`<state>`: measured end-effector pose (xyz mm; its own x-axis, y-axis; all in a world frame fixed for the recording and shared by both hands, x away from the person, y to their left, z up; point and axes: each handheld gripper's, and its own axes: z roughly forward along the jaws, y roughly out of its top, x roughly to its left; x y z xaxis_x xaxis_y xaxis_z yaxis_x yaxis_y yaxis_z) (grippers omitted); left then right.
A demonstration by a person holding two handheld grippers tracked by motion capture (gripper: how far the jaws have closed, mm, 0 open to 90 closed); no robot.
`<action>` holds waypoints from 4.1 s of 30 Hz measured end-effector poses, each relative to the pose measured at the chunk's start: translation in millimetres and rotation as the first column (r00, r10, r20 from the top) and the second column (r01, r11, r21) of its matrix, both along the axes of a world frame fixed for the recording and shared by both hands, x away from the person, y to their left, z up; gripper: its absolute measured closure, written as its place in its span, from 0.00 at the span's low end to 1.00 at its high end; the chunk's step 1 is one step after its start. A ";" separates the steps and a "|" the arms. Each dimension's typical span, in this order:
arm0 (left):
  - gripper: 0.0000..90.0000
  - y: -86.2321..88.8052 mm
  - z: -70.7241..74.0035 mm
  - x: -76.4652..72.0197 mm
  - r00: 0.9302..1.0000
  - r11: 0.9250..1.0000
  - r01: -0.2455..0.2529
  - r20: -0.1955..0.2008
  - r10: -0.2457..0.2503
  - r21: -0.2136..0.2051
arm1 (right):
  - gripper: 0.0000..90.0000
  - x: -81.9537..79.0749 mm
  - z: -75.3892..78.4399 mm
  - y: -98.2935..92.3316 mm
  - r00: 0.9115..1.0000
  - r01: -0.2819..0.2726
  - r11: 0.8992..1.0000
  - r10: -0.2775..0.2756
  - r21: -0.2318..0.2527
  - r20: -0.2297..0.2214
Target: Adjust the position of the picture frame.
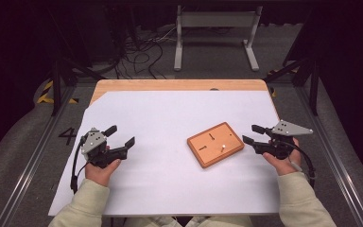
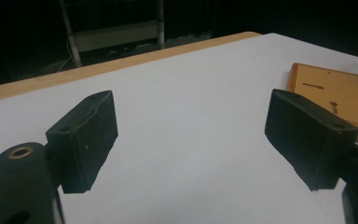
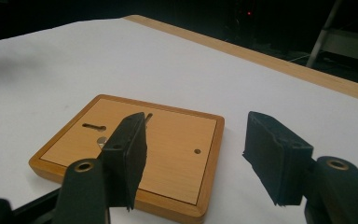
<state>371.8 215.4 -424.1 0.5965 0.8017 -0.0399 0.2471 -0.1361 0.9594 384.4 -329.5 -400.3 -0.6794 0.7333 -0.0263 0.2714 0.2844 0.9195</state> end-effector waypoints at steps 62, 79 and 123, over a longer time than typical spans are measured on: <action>0.21 -1.5 -1.5 0.7 1.000 0.999 -0.016 -0.013 0.017 0.035 | 1.00 62.9 16.3 14.0 0.963 0.067 0.973 -0.120 -0.219 -0.240; 0.21 -5.5 -3.4 1.0 1.000 0.999 -0.004 -0.018 0.005 0.048 | 1.00 71.7 -18.0 13.7 0.927 0.068 0.968 -0.152 -0.243 -0.343; 0.22 -8.4 -4.8 2.6 1.000 0.998 0.015 -0.025 -0.013 0.057 | 1.00 16.7 -35.3 85.1 0.840 -0.267 0.929 0.095 -0.255 -0.534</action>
<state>374.4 207.0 -428.9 0.6070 0.7947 -0.0091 0.2686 -0.1944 0.9434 401.1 -244.4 -435.5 -0.7790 0.6075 0.1551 0.5863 0.6181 0.5237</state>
